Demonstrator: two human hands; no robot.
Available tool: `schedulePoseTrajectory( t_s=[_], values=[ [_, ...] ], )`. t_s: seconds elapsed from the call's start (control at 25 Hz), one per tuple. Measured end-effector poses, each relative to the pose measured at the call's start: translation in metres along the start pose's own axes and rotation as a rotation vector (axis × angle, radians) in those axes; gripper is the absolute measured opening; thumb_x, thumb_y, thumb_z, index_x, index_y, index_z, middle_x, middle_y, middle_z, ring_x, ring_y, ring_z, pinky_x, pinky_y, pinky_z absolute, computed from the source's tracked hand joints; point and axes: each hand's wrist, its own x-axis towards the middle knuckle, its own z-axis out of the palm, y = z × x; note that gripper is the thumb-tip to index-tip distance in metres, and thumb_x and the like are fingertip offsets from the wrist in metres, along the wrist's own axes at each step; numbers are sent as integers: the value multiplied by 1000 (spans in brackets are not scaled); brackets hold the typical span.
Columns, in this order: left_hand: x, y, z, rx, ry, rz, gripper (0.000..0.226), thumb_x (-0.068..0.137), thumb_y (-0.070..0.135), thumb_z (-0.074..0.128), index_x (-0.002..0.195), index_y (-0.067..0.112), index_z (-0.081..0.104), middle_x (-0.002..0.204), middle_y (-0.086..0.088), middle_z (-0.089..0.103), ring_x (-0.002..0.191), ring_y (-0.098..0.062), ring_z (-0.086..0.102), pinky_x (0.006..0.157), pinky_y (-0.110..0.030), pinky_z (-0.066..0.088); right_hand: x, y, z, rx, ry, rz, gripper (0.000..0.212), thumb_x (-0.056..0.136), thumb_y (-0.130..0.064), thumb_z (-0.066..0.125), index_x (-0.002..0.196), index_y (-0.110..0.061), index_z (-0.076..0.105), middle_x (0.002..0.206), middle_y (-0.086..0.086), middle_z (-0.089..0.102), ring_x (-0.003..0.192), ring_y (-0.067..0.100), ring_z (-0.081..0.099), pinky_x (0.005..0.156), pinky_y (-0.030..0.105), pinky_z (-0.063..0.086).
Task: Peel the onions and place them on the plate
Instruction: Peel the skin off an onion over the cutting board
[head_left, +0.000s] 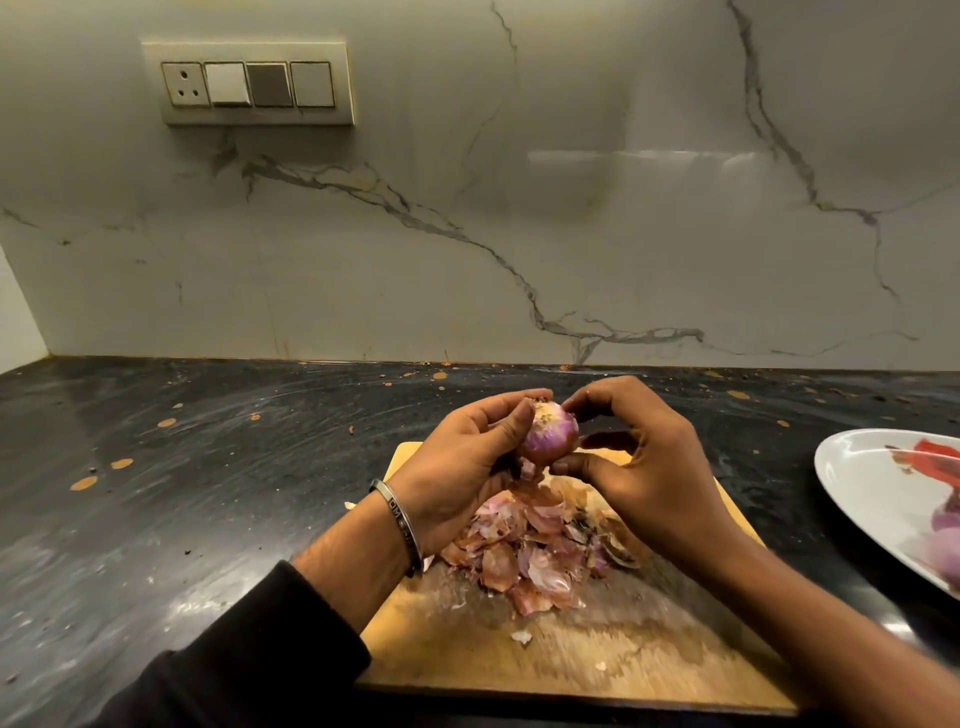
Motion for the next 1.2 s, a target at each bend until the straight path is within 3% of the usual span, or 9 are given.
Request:
schedulePoseTrajectory(
  t_s=[0.2, 0.64, 0.8, 0.88, 1.08, 1.2],
  values=[
    [-2, 0, 1, 9, 8, -21, 43, 85, 24, 56, 123, 4, 61, 123, -24, 64, 102, -28, 64, 63, -23, 58, -1, 0, 0, 37, 22, 31, 48, 67, -12, 89, 104, -23, 60, 99, -11, 64, 94, 7, 65, 77, 20, 58],
    [0, -2, 0, 13, 5, -44, 45, 86, 22, 54, 125, 1, 60, 125, -26, 63, 107, -31, 64, 89, -36, 57, 0, 2, -1, 13, -4, 76, 39, 61, -5, 92, 89, -16, 66, 84, -6, 68, 78, 10, 65, 69, 26, 56],
    [-1, -1, 1, 7, 26, -39, 42, 85, 24, 56, 121, 2, 61, 115, -25, 65, 94, -31, 63, 72, -28, 61, -2, 2, 2, 62, -4, 73, 25, 70, -2, 87, 81, -13, 67, 77, -5, 68, 73, 8, 67, 64, 17, 53],
    [-2, 1, 1, -12, 29, -48, 39, 85, 23, 56, 118, 4, 64, 111, -22, 68, 89, -26, 69, 68, -28, 62, -3, 2, 4, 72, -6, 85, 22, 73, -4, 85, 81, -14, 68, 78, -6, 69, 75, 9, 68, 67, 20, 56],
    [1, 1, -1, -30, 99, -25, 47, 83, 21, 61, 125, 2, 58, 113, -20, 69, 92, -26, 71, 73, -33, 62, -3, 4, 2, 21, 49, 61, 19, 80, 1, 78, 85, -16, 72, 81, -9, 70, 79, 6, 68, 71, 18, 55],
    [2, 0, -2, -38, 100, -18, 52, 81, 23, 64, 127, 2, 56, 117, -22, 68, 102, -32, 68, 82, -40, 60, -3, 0, 5, 72, 26, 87, 6, 87, -20, 73, 91, -22, 69, 84, -11, 69, 82, 6, 67, 70, 17, 54]
  ],
)
